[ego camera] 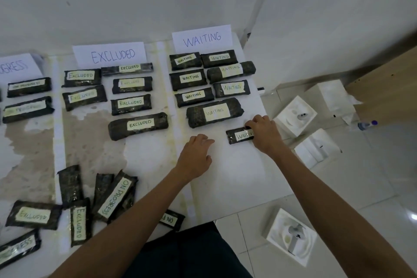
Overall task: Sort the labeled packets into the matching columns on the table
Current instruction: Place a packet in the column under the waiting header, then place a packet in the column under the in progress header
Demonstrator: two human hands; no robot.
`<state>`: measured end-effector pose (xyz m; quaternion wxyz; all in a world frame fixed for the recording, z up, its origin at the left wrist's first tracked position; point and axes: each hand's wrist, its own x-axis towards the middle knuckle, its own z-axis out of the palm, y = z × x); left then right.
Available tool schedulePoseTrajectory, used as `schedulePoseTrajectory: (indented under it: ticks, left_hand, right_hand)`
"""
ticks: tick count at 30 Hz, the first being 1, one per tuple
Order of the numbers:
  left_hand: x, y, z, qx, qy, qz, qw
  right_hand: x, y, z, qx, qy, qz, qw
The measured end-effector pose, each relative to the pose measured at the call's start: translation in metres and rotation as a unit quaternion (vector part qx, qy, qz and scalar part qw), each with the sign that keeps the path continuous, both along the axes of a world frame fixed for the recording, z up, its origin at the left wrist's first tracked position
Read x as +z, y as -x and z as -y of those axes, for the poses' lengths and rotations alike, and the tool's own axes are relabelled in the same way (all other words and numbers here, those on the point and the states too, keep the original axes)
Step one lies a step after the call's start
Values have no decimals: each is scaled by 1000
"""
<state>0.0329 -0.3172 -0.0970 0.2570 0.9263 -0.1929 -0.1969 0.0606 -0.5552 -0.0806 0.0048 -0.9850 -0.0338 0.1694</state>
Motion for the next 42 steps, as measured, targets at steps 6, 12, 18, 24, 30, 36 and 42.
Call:
schedulePoseTrajectory:
  ticks: [6, 12, 18, 24, 30, 36, 42]
  left_hand:
    - [12, 1, -20, 6, 21, 16, 1000]
    - [30, 21, -79, 26, 42, 26, 998]
    - [32, 53, -155, 101, 4, 43, 994]
    - [7, 81, -202, 143, -97, 17, 985]
    - [5, 76, -201, 154, -120, -32, 980]
    - [18, 67, -207, 265, 7, -80, 961]
    - [28, 67, -229, 357, 167, -144, 908]
  right_hand:
    - [8, 10, -30, 3, -17, 17, 1000]
    - [33, 45, -115, 44, -97, -14, 994]
    - [36, 71, -199, 108, -141, -66, 982]
    - [18, 83, -251, 119, -163, -111, 973]
    - [3, 98, -263, 120, -105, -82, 984]
    - [-10, 108, -266, 106, -93, -102, 985]
    - [0, 96, -283, 56, -210, -89, 972]
